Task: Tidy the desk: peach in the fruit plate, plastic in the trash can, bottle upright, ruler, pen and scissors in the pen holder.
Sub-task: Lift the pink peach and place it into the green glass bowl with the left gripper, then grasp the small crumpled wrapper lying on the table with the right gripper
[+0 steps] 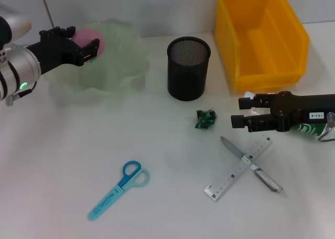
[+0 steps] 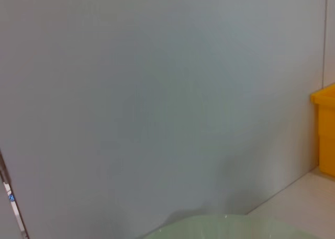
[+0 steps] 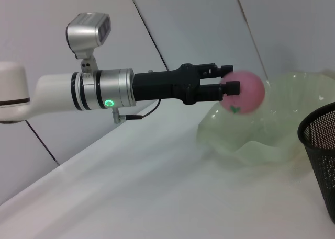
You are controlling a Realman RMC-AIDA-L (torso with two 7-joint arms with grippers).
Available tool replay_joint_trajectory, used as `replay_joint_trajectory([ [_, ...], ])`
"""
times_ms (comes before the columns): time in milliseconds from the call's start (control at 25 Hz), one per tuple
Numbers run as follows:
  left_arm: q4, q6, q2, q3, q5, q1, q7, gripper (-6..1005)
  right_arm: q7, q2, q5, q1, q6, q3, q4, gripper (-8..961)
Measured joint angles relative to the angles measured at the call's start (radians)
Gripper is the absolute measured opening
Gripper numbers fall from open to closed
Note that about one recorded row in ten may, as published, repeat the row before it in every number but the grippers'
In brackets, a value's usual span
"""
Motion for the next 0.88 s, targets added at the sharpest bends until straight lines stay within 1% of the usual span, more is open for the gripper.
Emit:
replay_joint_trajectory([
  [80, 0.000, 0.000, 0.000, 0.000, -0.002, 0.001, -0.006, 592, -0.001, 0.000, 0.000, 0.001, 0.000, 0.000, 0.000, 813],
  [320, -0.001, 0.006, 0.001, 0.000, -0.002, 0.004, -0.010, 775, -0.002, 0.000, 0.001, 0.002, 0.000, 0.000, 0.000, 813],
  [360, 0.000, 0.021, 0.003, -0.001, 0.000, 0.006, -0.037, 806, -0.002, 0.000, 0.001, 0.002, 0.000, 0.000, 0.000, 812],
  [400, 0.007, 0.066, 0.007, -0.002, 0.003, 0.014, -0.087, 818, -0.002, 0.000, 0.001, 0.002, 0.000, 0.000, 0.000, 812],
  [440, 0.007, 0.066, 0.007, -0.002, 0.003, 0.014, -0.087, 818, -0.002, 0.000, 0.001, 0.002, 0.000, 0.000, 0.000, 812],
  [480, 0.015, 0.114, 0.012, -0.003, 0.005, 0.021, -0.128, 818, -0.002, 0.000, 0.001, 0.002, 0.000, 0.000, 0.000, 812],
  [520, 0.015, 0.114, 0.012, -0.003, 0.005, 0.021, -0.128, 818, -0.002, 0.000, 0.002, 0.003, 0.000, 0.000, 0.000, 812],
  [560, 0.034, 0.245, 0.029, -0.008, 0.006, 0.039, -0.214, 818, -0.002, 0.000, 0.002, 0.005, 0.000, 0.000, 0.000, 812],
  [600, 0.047, 0.346, 0.048, -0.009, 0.007, 0.054, -0.268, 818, -0.002, 0.000, 0.003, 0.006, 0.000, 0.000, 0.000, 812],
  [680, 0.055, 0.478, 0.069, -0.006, 0.009, 0.071, -0.318, 818, -0.003, 0.000, 0.003, 0.009, -0.001, 0.000, -0.003, 812],
  [720, 0.056, 0.505, 0.075, -0.005, 0.010, 0.075, -0.326, 818, -0.003, 0.000, 0.003, 0.009, -0.001, 0.000, -0.003, 812],
  [800, 0.058, 0.601, 0.086, -0.006, 0.038, 0.085, -0.357, 818, -0.003, 0.000, 0.003, 0.010, -0.003, 0.000, -0.008, 812],
  [840, 0.058, 0.601, 0.086, -0.006, 0.038, 0.085, -0.357, 818, -0.003, 0.000, 0.003, 0.010, -0.004, 0.000, -0.009, 812],
  [880, 0.059, 0.688, 0.089, -0.010, 0.111, 0.091, -0.393, 818, -0.003, 0.000, 0.003, 0.010, -0.004, 0.000, -0.010, 812],
])
